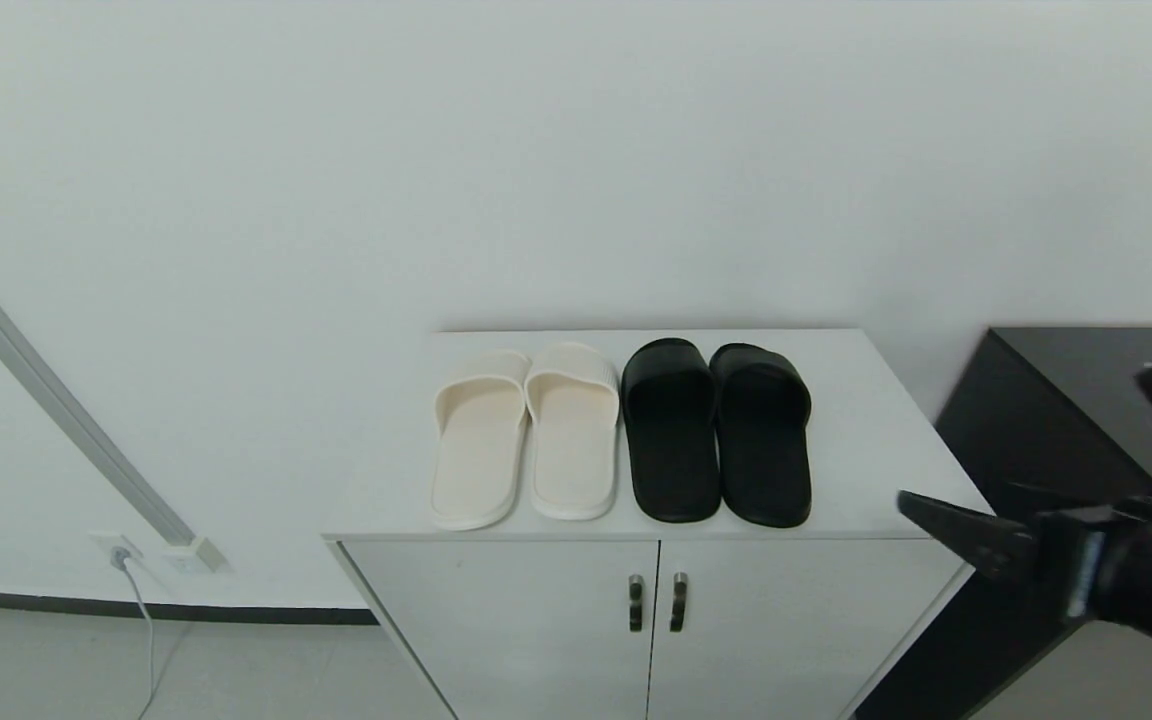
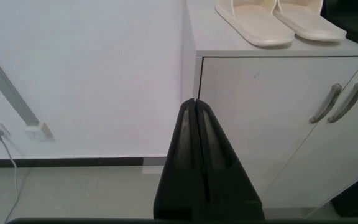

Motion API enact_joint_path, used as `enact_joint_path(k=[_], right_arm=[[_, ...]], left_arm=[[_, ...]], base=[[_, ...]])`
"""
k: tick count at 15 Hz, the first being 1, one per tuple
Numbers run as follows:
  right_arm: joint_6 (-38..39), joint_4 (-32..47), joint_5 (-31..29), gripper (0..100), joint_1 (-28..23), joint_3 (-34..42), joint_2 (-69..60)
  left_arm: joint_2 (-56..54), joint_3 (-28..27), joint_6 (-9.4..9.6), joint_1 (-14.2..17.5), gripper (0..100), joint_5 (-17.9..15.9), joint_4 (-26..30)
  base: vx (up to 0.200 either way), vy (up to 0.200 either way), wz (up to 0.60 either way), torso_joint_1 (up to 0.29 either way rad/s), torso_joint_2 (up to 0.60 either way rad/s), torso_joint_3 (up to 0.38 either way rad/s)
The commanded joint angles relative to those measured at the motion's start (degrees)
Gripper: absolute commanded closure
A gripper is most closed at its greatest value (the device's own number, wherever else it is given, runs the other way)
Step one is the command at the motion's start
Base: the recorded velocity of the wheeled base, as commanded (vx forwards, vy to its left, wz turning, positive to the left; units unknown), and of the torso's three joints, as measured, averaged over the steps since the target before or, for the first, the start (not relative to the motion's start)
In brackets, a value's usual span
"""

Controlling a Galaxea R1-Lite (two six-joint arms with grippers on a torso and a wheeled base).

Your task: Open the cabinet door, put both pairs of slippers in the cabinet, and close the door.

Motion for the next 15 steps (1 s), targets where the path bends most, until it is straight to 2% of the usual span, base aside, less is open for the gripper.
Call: enact_joint_path(k=[1, 5, 9, 12, 15], right_arm=[[1.43, -0.52, -1.70, 0, 3.46, -9.29, 13.70], [1.43, -1.22, -7.68, 0, 3.64, -17.20, 23.10], [-0.68, -4.30, -16.73, 0, 5.75, -26.70, 34.35], [-1.20, -5.88, -19.89, 0, 5.83, -32.67, 40.68], [-3.40, -6.76, -20.60, 0, 4.96, -34.87, 44.46]], left_arm=[[0.08, 0.00, -0.04, -0.06, 100, 0.04, 0.01], [0.08, 0.00, -0.04, 0.02, 100, 0.04, 0.01], [0.08, 0.00, -0.13, 0.02, 100, -0.05, 0.01], [0.08, 0.00, -0.04, -0.06, 100, -0.05, 0.01], [0.08, -0.09, -0.13, 0.02, 100, -0.05, 0.01]], base=[[0.000, 0.000, 0.00, 0.000, 0.00, 0.000], [0.000, 0.000, 0.00, 0.000, 0.00, 0.000], [0.000, 0.000, 0.00, 0.000, 0.00, 0.000], [0.000, 0.000, 0.00, 0.000, 0.00, 0.000], [0.000, 0.000, 0.00, 0.000, 0.00, 0.000]])
